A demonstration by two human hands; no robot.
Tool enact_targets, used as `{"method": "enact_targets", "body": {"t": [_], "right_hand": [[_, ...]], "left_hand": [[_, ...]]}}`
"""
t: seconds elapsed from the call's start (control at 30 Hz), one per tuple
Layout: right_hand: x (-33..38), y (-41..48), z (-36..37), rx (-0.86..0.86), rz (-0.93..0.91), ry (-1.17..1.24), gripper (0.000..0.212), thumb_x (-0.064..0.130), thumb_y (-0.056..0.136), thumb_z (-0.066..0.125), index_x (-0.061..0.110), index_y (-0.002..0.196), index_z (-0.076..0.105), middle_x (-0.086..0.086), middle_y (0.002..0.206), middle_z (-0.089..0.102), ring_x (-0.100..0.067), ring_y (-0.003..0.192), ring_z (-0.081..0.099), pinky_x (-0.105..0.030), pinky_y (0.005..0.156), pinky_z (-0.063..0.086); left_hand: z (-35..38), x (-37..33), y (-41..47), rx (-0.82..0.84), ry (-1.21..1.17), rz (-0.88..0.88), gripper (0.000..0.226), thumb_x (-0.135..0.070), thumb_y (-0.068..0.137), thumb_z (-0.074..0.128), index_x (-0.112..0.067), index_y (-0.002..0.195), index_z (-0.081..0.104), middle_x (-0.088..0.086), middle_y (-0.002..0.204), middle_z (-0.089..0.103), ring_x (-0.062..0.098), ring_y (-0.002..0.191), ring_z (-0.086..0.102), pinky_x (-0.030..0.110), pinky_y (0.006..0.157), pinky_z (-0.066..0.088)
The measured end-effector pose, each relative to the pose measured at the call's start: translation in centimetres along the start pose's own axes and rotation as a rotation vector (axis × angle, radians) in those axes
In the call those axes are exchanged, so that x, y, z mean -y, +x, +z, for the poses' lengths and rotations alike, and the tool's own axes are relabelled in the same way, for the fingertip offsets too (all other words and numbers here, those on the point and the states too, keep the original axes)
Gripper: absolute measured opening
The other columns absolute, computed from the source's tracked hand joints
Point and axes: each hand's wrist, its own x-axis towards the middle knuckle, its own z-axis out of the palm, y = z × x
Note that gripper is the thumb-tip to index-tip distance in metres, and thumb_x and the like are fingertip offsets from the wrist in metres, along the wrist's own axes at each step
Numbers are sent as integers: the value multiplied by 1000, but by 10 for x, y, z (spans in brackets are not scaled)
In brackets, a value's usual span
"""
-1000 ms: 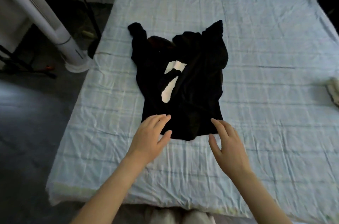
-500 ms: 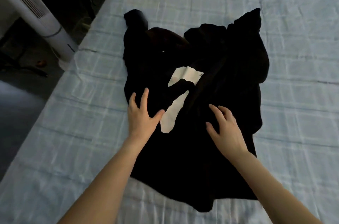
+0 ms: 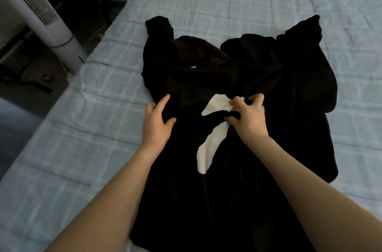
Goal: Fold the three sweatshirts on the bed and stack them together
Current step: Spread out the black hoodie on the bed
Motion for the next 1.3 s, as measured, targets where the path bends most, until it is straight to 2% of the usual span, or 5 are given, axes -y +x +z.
{"method": "enact_targets", "body": {"t": [0.23,0.57,0.7,0.93,1.3], "right_hand": [[9,-58,-70,-216,14,349,30,12,75,84,27,98,72,3,116,40,28,103,36,8,84,32],[-17,-173,-96,216,16,270,66,24,80,82,37,139,54,7,135,29,10,111,36,-14,103,39],[-30,-164,-99,-110,43,127,77,53,83,68,50,150,30,5,155,23,-15,133,32,-27,106,34],[-62,-126,-102,37,323,254,92,57,77,73,66,145,13,-9,155,32,-36,142,30,-55,114,33],[-65,-183,-141,-25,242,664,72,15,73,86,51,127,55,31,112,61,7,101,63,-7,76,50]], "left_hand": [[-61,-59,-41,-18,-131,25,52,-15,81,79,-23,130,62,-2,111,53,3,101,50,-5,86,30],[-76,-45,-148,356,58,-166,69,-32,76,82,-25,139,53,8,130,44,27,125,47,24,99,36],[-60,-68,-122,277,375,229,92,-60,71,73,-32,150,35,18,155,19,40,139,22,52,112,28],[21,-123,-70,711,291,116,103,-83,66,56,-64,142,-11,9,165,0,38,149,2,51,118,10],[-27,-115,-108,443,-142,55,62,-16,81,78,-39,134,56,-23,125,58,-16,115,50,0,93,35]]}}
